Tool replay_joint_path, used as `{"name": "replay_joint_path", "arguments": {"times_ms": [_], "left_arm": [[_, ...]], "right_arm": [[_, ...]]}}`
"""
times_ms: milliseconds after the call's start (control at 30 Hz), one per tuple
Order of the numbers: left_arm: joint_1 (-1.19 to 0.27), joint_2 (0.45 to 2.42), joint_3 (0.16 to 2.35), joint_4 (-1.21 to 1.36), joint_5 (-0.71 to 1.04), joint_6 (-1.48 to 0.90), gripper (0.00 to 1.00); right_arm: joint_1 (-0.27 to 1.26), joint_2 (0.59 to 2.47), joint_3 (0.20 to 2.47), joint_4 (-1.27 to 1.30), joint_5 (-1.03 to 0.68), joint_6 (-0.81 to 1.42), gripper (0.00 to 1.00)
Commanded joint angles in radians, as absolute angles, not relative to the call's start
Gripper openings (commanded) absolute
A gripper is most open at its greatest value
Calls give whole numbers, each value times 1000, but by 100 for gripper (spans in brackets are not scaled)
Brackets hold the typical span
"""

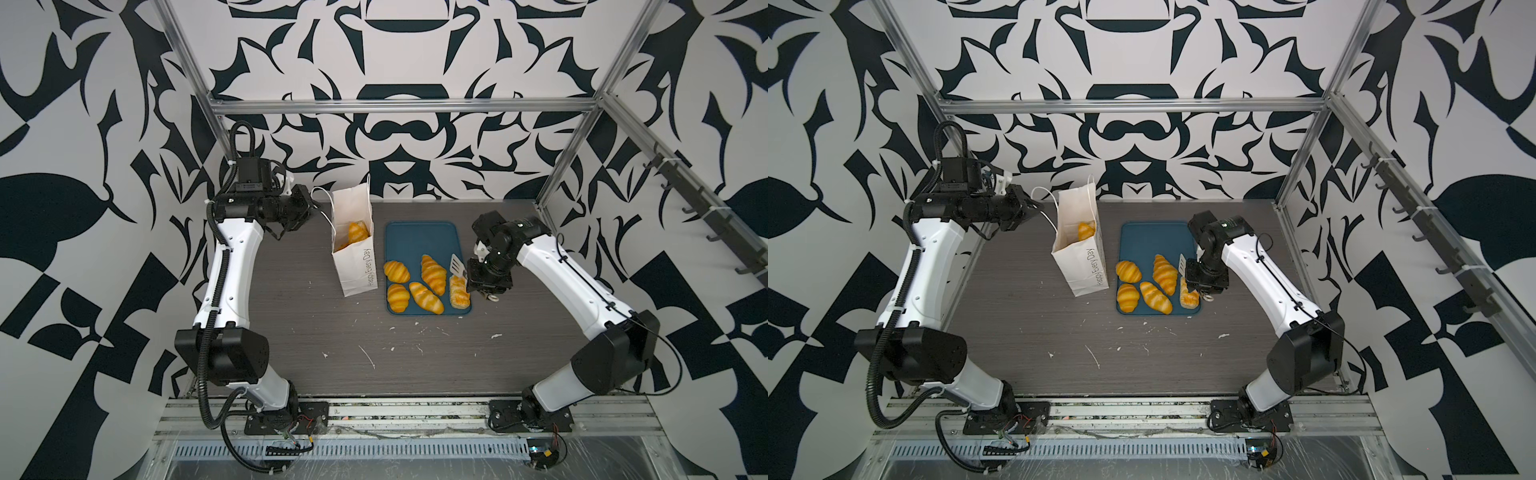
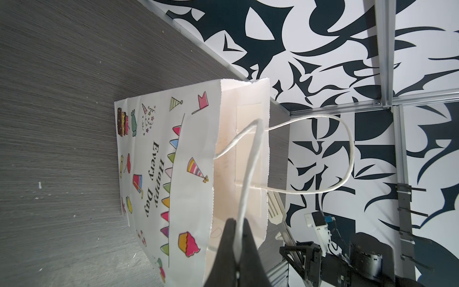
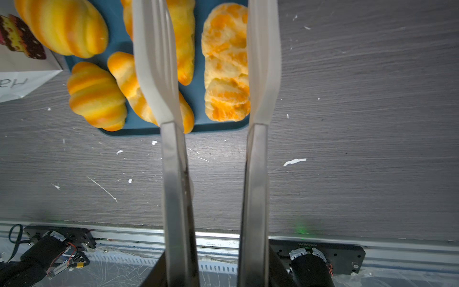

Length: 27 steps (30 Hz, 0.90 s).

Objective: Place the fake bread into the paper bag
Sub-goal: 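Lower the tongs around the flaky croissant at the tray edge with the right gripper, then close the tongs on the flaky croissant with the right gripper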

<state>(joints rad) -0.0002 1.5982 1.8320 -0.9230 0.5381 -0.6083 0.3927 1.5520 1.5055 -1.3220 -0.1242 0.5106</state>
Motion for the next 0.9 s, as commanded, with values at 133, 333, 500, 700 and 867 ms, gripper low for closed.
{"name": "replay_joint_path", "arguments": {"times_ms": [133, 333, 500, 700, 867], "left_arm": [[-4, 1619, 1833, -922, 549, -620, 0], [-5, 1630, 1839, -919, 549, -622, 0], [-6, 1629, 1843, -910, 539, -623, 0], [-6, 1631, 1839, -910, 542, -622, 0], [-6, 1635, 1842, -910, 542, -622, 0]], "right_arm": [[391, 1523, 1482, -1346, -77, 518, 46], [392, 1532, 1452, -1337, -85, 512, 46], [393, 1543, 1439, -1324, -114, 507, 47], [402, 1546, 1415, -1312, -129, 507, 48], [406, 1548, 1386, -1292, -139, 512, 48]]}}
